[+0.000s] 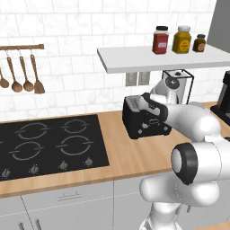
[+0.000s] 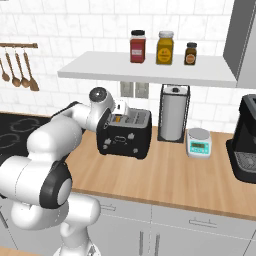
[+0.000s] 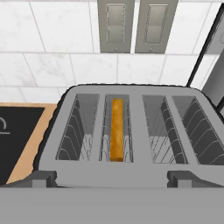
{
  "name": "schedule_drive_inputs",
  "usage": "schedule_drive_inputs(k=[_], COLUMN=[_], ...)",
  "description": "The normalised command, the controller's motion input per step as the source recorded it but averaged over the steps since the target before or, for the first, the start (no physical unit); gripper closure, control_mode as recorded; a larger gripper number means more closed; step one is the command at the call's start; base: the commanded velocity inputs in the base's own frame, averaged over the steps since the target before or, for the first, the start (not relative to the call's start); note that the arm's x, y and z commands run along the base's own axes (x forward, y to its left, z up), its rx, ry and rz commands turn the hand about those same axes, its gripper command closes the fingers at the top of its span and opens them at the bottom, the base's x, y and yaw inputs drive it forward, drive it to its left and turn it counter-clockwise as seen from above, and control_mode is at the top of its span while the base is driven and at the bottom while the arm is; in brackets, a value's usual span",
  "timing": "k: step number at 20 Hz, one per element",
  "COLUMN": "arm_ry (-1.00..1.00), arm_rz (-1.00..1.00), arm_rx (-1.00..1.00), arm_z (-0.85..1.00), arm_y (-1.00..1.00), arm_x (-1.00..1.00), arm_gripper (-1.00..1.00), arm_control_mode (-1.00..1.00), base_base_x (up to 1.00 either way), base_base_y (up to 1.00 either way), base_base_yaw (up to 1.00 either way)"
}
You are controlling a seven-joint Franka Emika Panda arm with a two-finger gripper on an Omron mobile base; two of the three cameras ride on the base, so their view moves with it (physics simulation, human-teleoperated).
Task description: Start the toaster. Once the lever pops up, take the bread to the plate on the dining counter.
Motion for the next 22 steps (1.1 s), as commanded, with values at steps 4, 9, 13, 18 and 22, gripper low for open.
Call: schedule_drive_inputs(k=[4,9,13,18,22], arm_ry=[0.00,0.00,0.00,0.00,0.00], arm_rz=[0.00,0.00,0.00,0.00,0.00], arm_rx=[0.00,0.00,0.00,0.00,0.00], arm_z=[0.00,0.00,0.00,0.00,0.00], arm_y=[0.00,0.00,0.00,0.00,0.00], arm_x=[0.00,0.00,0.00,0.00,0.00], arm_gripper=[-1.00,-1.00,-1.00,-1.00,-1.00], arm_control_mode=[-1.00,-1.00,-1.00,-1.00,-1.00], base_base_x=[0.00,0.00,0.00,0.00,0.00], base_base_y=[0.00,0.00,0.00,0.00,0.00], base_base_yaw=[0.00,0.00,0.00,0.00,0.00])
